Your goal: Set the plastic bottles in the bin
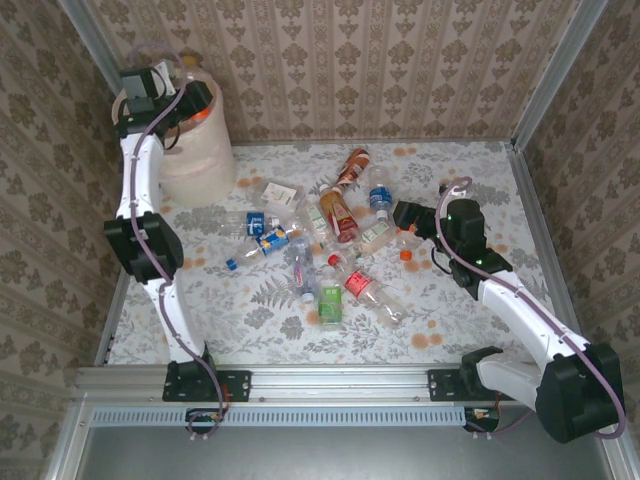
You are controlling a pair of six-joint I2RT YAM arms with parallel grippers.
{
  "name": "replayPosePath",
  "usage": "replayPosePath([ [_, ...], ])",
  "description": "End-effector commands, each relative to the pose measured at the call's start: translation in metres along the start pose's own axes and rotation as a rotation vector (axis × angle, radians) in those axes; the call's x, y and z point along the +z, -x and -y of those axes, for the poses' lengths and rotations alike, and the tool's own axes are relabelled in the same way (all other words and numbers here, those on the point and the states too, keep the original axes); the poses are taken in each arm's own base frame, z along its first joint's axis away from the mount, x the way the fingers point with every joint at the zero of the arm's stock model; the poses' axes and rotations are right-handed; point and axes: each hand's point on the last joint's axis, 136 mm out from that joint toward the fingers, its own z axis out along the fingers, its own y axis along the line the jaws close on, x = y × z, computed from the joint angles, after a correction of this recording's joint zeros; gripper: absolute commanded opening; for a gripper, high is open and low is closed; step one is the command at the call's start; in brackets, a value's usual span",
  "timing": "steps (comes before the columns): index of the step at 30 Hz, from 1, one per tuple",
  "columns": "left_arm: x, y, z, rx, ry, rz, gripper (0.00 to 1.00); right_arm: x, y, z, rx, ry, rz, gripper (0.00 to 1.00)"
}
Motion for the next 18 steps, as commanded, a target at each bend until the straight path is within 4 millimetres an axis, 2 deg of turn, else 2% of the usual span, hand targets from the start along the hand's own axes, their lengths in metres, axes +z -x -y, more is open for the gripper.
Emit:
replayPosePath([
  [1,0.000,0.004,0.009,-0.006,-0.034,-0.008,0.75,-0.005,-0.005,0.005,-0.026,-0.022,-0.001,1.00],
  [6,0.003,0.003,0.007,-0.017,-0.033,-0.012,0.80,-0.007,-0.013,0.010,-0.022,-0.032,-0.014,1.00],
  [11,-0.005,0.007,0.015,-0.007,-0.047,-0.005,0.81,-0.011,-0.025,0.015,-0.006,-0.046,-0.048,1.00],
  [14,-0.018,0.014,0.024,0.005,-0.054,0.013,0.83,-0.013,-0.040,0.018,0.005,-0.046,-0.105,1.00],
  [18,-0.044,0.025,0.045,0.033,-0.075,0.064,0.87,-0.017,-0.065,0.011,-0.021,-0.034,-0.202,1.00],
])
